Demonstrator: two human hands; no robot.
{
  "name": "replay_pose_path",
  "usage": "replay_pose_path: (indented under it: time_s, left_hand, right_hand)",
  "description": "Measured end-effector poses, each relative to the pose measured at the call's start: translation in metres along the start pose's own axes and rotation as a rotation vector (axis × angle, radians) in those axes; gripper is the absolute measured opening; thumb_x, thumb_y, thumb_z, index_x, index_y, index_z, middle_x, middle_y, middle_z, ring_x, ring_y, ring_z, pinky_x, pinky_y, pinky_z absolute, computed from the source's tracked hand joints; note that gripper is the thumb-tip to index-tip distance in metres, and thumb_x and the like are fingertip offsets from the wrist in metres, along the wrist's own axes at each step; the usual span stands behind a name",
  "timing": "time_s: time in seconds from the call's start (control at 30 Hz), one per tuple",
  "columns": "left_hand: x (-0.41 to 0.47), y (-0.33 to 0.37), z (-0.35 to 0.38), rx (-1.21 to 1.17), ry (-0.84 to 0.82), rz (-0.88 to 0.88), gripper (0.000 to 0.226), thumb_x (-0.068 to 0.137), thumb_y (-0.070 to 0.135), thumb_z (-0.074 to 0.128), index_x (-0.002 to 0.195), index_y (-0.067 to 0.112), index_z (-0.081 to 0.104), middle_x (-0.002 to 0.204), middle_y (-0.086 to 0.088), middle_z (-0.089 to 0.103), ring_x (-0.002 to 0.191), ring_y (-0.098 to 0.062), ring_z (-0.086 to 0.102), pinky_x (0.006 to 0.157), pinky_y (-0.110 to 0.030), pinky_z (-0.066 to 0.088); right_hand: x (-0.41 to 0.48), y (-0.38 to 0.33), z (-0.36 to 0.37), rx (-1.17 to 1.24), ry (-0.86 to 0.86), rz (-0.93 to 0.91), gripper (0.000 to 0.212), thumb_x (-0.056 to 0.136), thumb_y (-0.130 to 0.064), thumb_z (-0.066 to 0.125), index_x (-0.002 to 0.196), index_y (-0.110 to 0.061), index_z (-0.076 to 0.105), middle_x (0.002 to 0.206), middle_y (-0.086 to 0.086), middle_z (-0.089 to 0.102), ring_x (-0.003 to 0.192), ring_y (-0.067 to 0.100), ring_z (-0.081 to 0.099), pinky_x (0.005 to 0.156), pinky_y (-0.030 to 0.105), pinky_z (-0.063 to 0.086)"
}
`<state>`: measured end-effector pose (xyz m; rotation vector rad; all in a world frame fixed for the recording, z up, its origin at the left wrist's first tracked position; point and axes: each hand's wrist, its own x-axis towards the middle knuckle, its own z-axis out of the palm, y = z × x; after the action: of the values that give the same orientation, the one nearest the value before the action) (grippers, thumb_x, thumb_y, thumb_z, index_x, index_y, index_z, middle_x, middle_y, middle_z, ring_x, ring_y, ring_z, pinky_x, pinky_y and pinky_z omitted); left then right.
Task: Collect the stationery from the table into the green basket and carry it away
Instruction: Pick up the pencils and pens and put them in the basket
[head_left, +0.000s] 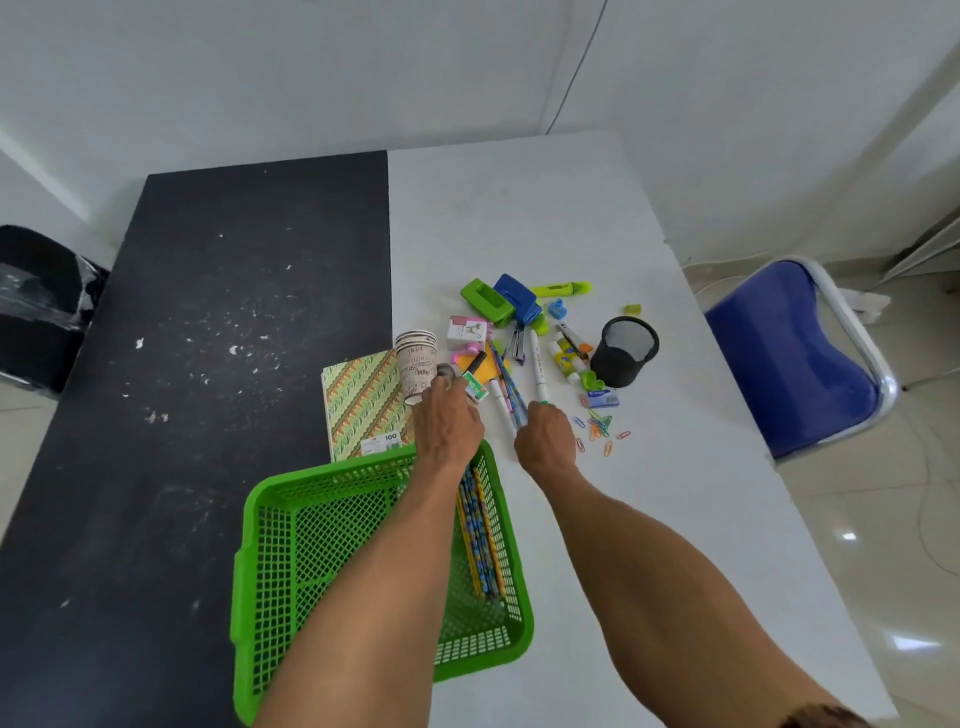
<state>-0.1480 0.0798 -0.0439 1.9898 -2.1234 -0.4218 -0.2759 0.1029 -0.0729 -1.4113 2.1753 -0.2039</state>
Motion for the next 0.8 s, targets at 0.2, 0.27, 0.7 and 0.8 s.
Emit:
replay_pose_path:
  time_s: [0.2, 0.27, 0.7, 0.8]
  left_hand:
    - [0.013, -0.007, 0.013, -0.006, -0.001, -0.042, 0.035, 0.095, 0.019, 0.056, 0.129, 0.012, 0.052, 0.12, -0.006, 0.056, 0.108, -0.02, 0.055, 0.093, -0.033, 0.047]
    - [0.013, -0.008, 0.014, -0.012, -0.006, -0.058, 0.035, 0.095, 0.019, 0.056, 0.129, 0.012, 0.052, 0.119, -0.006, 0.056, 0.107, -0.019, 0.055, 0.093, -0.034, 0.048]
    - [-0.027, -0.021, -0.01, -0.052, 0.03, -0.057, 0.037, 0.095, 0.019, 0.054, 0.131, 0.012, 0.053, 0.123, -0.006, 0.053, 0.108, -0.021, 0.055, 0.096, -0.038, 0.047]
    - [-0.043, -0.021, -0.025, -0.019, 0.032, -0.039, 0.035, 0.093, 0.018, 0.055, 0.128, 0.012, 0.055, 0.124, -0.007, 0.055, 0.109, -0.022, 0.055, 0.095, -0.038, 0.047]
  right_hand:
    - [0.022, 0.006, 0.006, -0.159, -0.068, -0.088, 0.043, 0.089, -0.006, 0.061, 0.129, -0.013, 0.05, 0.118, 0.011, 0.052, 0.107, 0.027, 0.053, 0.077, 0.037, 0.051]
    - [0.025, 0.008, 0.008, -0.168, -0.073, -0.089, 0.037, 0.088, -0.008, 0.063, 0.124, -0.012, 0.053, 0.111, 0.011, 0.056, 0.101, 0.027, 0.056, 0.076, 0.036, 0.052]
    - [-0.03, 0.004, 0.0, 0.005, 0.019, 0.083, 0.022, 0.087, 0.0, 0.052, 0.109, -0.005, 0.054, 0.107, 0.015, 0.06, 0.096, 0.031, 0.059, 0.072, 0.035, 0.046]
    - [-0.059, -0.003, -0.005, 0.059, 0.124, 0.057, 0.023, 0.087, -0.001, 0.046, 0.109, -0.005, 0.051, 0.102, 0.015, 0.06, 0.089, 0.031, 0.058, 0.065, 0.035, 0.039]
